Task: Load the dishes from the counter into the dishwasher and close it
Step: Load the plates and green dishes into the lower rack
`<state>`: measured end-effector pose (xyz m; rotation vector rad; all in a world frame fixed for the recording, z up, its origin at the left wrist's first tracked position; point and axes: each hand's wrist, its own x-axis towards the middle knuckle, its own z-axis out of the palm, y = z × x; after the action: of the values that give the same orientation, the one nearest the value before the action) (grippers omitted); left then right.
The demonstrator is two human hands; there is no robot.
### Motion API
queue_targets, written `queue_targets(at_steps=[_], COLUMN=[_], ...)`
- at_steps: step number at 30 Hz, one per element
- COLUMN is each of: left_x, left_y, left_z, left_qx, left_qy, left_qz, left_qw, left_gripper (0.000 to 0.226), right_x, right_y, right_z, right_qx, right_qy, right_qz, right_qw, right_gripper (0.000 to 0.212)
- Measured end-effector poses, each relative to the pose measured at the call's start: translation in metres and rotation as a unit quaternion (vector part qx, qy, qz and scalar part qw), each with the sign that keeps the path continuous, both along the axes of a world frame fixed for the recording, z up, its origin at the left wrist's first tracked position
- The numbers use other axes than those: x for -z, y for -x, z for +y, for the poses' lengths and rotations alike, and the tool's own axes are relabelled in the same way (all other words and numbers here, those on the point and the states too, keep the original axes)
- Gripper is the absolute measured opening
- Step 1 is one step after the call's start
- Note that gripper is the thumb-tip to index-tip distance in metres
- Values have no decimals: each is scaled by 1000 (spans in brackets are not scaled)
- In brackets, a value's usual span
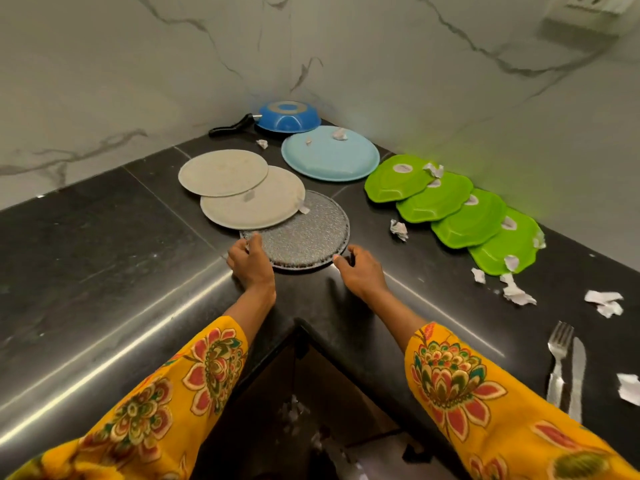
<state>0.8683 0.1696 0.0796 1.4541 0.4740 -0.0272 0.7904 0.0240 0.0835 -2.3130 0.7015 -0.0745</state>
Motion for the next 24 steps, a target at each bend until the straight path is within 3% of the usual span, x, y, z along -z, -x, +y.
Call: queue_targets(at_steps=[3, 4, 9, 12, 15, 18, 24], left_x=[1, 0, 3, 4, 0, -1, -8], left_y=[-14, -17, -35, -46, -53, -55, -37], left_z=[-10, -14, -24, -23, -18, -13, -13], left_qx=[-30, -37, -63, -66, -50, -42, -48], left_qy=[-8, -12, -29, 8, 11, 49, 61], left_qz=[3, 6, 35, 29, 41, 60, 97], left_qw=[1000, 999, 997, 997, 998, 996, 992], left_gripper=[71, 77, 64, 23, 29, 20, 20], right_x=[2, 3, 12, 17, 22, 20, 22], right_y=[-24, -31, -62, -73, -74, -73, -56], right_z=[-14, -19, -32, -32, -32, -38, -53], right_qx=[-25, -31, -40, -44, -43, -37, 60], right_qy=[-20, -26, -53, -41, -37, -54, -162], right_qz=[-10, -10, 5, -3, -11, -36, -93], right_qw=[999, 999, 998, 998, 998, 997, 981], right_gripper=[47, 51, 73, 74, 72, 63, 46])
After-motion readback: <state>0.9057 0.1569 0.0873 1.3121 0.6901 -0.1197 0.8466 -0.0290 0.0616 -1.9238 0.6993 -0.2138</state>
